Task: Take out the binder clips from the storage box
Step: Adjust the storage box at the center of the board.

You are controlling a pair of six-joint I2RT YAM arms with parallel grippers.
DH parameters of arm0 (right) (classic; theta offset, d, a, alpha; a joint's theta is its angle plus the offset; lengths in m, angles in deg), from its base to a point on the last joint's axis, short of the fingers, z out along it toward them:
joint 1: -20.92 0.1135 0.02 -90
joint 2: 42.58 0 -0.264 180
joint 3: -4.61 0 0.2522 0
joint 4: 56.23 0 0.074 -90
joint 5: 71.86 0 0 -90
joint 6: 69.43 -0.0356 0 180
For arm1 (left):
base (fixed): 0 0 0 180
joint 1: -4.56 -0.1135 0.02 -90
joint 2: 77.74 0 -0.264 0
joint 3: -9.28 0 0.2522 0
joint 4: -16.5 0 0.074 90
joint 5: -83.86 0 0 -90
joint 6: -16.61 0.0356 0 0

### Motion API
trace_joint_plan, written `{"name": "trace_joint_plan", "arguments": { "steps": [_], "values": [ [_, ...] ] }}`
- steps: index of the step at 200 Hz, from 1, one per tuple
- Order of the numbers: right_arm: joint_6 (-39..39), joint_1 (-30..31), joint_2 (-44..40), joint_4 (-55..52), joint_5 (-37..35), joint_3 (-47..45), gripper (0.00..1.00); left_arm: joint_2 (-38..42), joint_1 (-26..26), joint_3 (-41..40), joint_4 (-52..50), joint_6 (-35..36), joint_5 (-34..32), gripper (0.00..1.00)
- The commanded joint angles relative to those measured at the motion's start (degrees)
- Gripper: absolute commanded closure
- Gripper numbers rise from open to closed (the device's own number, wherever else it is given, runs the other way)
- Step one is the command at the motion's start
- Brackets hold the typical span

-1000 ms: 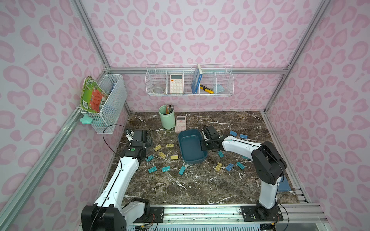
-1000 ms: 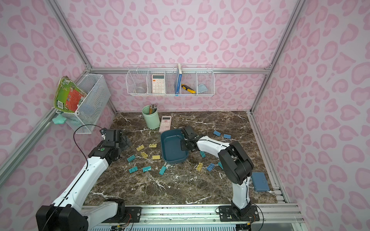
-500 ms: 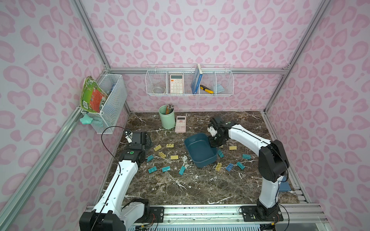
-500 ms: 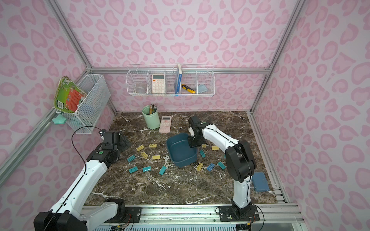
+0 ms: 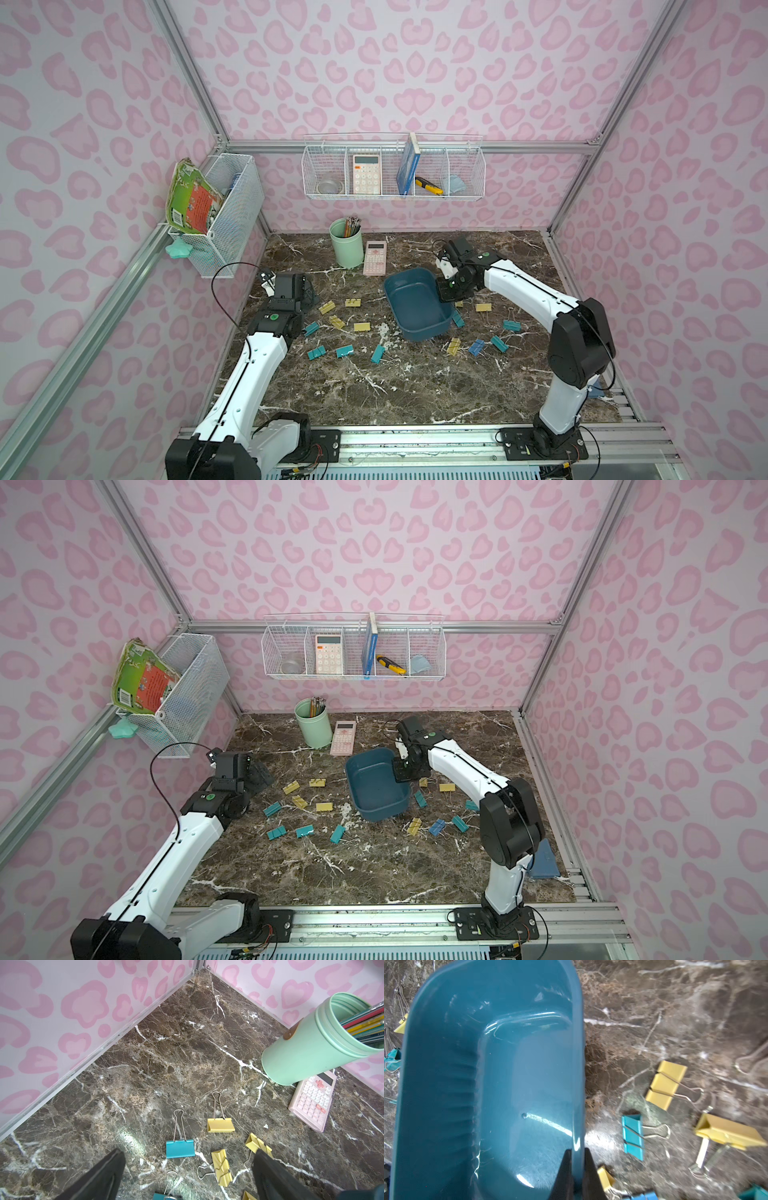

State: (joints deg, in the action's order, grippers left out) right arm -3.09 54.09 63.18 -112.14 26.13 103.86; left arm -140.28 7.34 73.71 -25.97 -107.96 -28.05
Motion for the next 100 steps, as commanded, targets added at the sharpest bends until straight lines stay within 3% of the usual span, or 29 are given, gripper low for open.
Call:
{"name": "trace_joint_plan", "arguments": {
  "steps": [1, 43, 72, 82, 100],
  "values": [
    [-7.3, 1.6, 0.8, 11.9, -4.6, -2.9, 1.00, -0.2, 0.0, 0.8, -0.5, -0.8, 0.5, 0.01],
    [-14.1, 4.8, -0.9, 27.6, -12.1, -13.7, 1.00, 0.8, -0.1, 0.6, -1.6, -0.8, 0.3, 0.01],
    [-16.3, 6.0, -0.7, 31.8, -14.5, -17.0, 1.00, 0.8, 0.0, 0.8, -2.4, -0.6, 0.2, 0.01],
    [-16.3, 6.2, -0.7, 32.6, -14.8, -17.8, 0.83, 0.6, -0.1, 0.8, -2.4, -0.6, 0.0, 0.01],
    [-15.8, 6.3, -1.7, 33.6, -15.1, -18.6, 0.64, 0.3, 0.0, 0.7, -2.3, -0.5, -0.1, 0.01]
  ]
}}
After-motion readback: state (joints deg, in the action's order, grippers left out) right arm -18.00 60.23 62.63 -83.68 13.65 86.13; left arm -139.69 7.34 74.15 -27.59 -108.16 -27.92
